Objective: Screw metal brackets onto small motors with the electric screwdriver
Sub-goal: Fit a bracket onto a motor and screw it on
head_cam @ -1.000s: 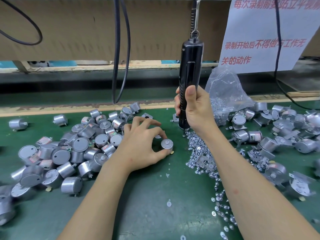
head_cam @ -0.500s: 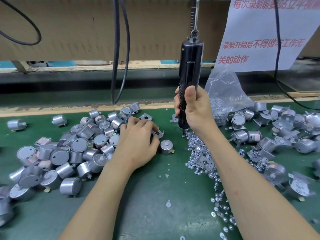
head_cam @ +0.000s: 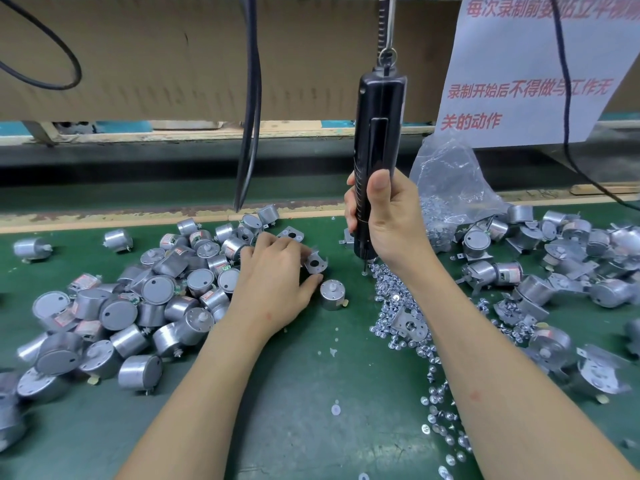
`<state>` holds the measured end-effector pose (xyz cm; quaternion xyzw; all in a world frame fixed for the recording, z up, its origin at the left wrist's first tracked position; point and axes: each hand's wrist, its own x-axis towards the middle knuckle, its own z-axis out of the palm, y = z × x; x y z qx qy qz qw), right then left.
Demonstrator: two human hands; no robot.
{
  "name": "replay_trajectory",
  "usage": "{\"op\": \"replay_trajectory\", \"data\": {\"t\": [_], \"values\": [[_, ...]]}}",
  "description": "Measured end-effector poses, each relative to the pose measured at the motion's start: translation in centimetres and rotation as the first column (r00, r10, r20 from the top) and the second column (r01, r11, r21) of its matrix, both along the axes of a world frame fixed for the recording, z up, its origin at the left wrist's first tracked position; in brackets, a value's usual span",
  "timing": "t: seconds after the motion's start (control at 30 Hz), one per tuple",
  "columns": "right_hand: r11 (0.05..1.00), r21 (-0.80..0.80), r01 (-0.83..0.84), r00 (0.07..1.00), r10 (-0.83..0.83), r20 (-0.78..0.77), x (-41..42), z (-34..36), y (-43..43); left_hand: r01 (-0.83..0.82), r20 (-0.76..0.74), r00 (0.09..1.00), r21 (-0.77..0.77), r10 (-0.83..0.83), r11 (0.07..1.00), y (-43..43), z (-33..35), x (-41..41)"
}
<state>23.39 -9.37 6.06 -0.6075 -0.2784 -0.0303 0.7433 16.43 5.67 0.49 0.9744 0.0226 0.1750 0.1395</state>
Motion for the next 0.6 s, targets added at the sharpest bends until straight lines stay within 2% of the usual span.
{"op": "replay_trajectory", "data": {"t": [0.1, 0.23, 0.4, 0.6], "values": [[1.0, 0.007, -0.002, 1.0, 0.002, 0.006, -0.3, 0.4, -0.1, 0.068, 0.073, 0.995, -0.111, -0.06, 0.991, 0.4, 0.7, -0.7], [1.0, 0.028, 0.001, 1.0, -0.002, 0.027, -0.6, 0.7, -0.2, 0.215, 0.134, 0.972, -0.178, -0.193, 0.96, 0.9, 1.5, -1.5], [1.0, 0.017, 0.013, 0.999, -0.013, 0.03, -0.9, 1.0, -0.3, 0.309, 0.062, 0.951, -0.227, -0.303, 0.924, 0.7, 1.9, -1.8], [0.999, 0.04, 0.006, 0.999, -0.008, 0.042, -1.5, 1.6, -0.2, 0.311, 0.001, 0.946, -0.274, -0.323, 0.91, 0.5, 1.7, -1.8]]}}
